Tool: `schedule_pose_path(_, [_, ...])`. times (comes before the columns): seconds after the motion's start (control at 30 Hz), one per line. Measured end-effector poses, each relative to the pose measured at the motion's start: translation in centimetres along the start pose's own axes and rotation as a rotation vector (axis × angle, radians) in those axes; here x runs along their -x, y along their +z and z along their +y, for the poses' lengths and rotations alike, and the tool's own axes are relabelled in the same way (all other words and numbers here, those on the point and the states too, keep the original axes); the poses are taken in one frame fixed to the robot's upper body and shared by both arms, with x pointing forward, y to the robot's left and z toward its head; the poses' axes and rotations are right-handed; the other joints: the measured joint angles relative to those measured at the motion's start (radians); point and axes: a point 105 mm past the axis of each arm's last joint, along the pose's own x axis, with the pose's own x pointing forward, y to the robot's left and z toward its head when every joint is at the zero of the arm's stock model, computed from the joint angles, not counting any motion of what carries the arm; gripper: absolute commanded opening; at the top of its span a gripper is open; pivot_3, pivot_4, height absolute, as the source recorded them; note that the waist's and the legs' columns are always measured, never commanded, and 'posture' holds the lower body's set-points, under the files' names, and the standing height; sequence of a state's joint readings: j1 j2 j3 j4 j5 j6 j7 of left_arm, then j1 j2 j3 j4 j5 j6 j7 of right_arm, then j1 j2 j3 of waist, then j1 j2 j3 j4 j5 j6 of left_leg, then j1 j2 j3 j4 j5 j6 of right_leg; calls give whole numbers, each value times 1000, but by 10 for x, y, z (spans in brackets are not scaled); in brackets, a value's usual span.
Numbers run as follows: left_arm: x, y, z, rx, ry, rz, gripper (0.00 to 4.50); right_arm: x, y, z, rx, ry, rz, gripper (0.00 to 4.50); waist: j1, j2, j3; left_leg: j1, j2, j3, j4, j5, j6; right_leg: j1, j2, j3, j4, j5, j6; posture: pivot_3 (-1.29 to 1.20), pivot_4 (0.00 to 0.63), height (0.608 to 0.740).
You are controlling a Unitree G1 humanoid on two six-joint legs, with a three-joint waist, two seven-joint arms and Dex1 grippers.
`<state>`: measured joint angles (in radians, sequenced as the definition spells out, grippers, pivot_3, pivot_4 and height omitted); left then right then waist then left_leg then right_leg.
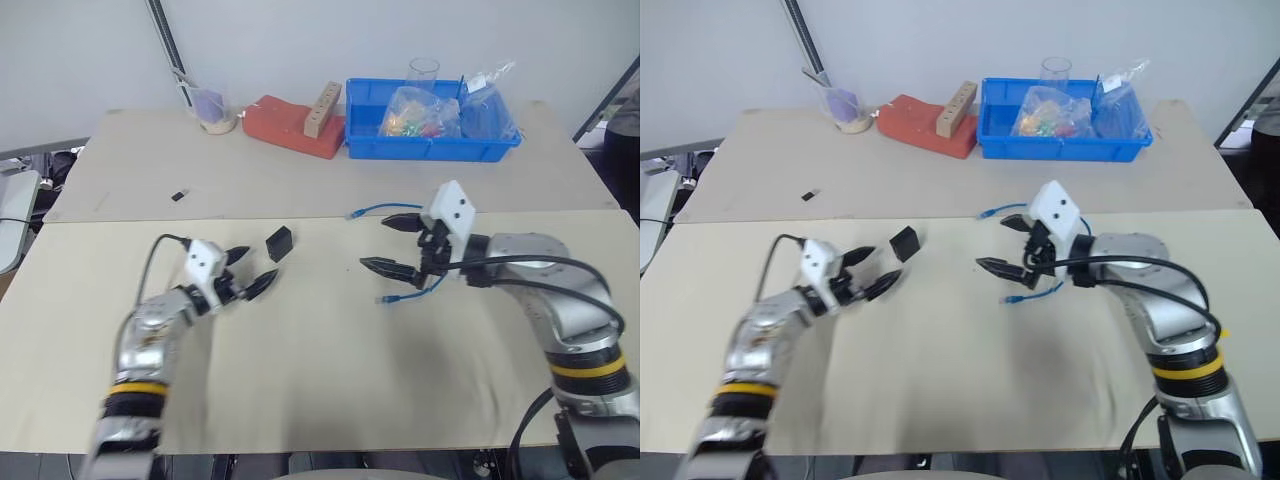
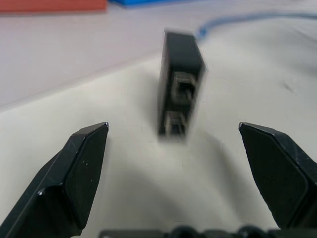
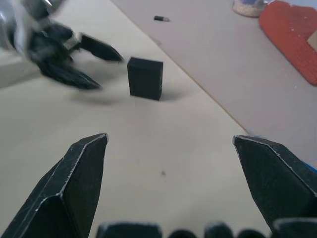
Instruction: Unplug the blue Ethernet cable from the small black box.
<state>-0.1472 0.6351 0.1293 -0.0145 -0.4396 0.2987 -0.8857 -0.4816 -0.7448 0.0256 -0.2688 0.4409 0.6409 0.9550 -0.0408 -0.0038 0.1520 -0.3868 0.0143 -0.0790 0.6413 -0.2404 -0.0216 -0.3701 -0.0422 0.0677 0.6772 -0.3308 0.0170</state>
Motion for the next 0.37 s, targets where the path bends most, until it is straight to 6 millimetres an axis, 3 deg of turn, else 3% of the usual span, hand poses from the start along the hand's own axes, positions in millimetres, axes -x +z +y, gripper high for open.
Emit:
schedule_pose_path(0.2, [45,51,5,-109,24,82,4478,23,-8,-16,-43,1,12,4500,4,0,0,2,0,1,-1,0,0,2,-1,1,-4,0,0,0,150,740])
schedule_pose_path(0.37, [48,52,4,-117,50,94,4478,27,-16,-30,-57,-47,8,4500,1,0,0,1,0,2,-2,0,0,2,-1,1,-4,0,0,0,150,740])
